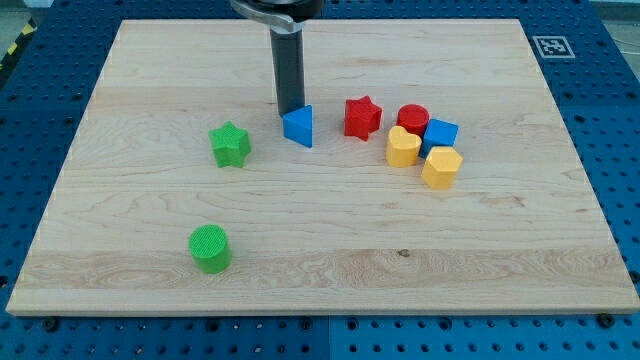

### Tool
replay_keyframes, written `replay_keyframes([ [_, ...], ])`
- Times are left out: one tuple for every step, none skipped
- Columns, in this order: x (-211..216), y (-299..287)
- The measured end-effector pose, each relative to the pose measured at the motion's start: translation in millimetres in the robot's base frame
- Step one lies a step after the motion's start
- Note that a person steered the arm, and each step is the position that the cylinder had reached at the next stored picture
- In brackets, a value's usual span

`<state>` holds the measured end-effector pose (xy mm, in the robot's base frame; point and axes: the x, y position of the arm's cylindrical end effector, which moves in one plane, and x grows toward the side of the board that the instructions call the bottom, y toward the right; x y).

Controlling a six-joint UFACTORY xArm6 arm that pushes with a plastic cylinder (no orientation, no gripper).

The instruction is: Slide the blue triangle diagonally to green circle

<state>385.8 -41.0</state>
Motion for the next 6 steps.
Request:
replay_keyframes([
  [1,0],
  [12,-9],
  [19,-13],
  [39,1],
  [44,8],
  [57,2],
])
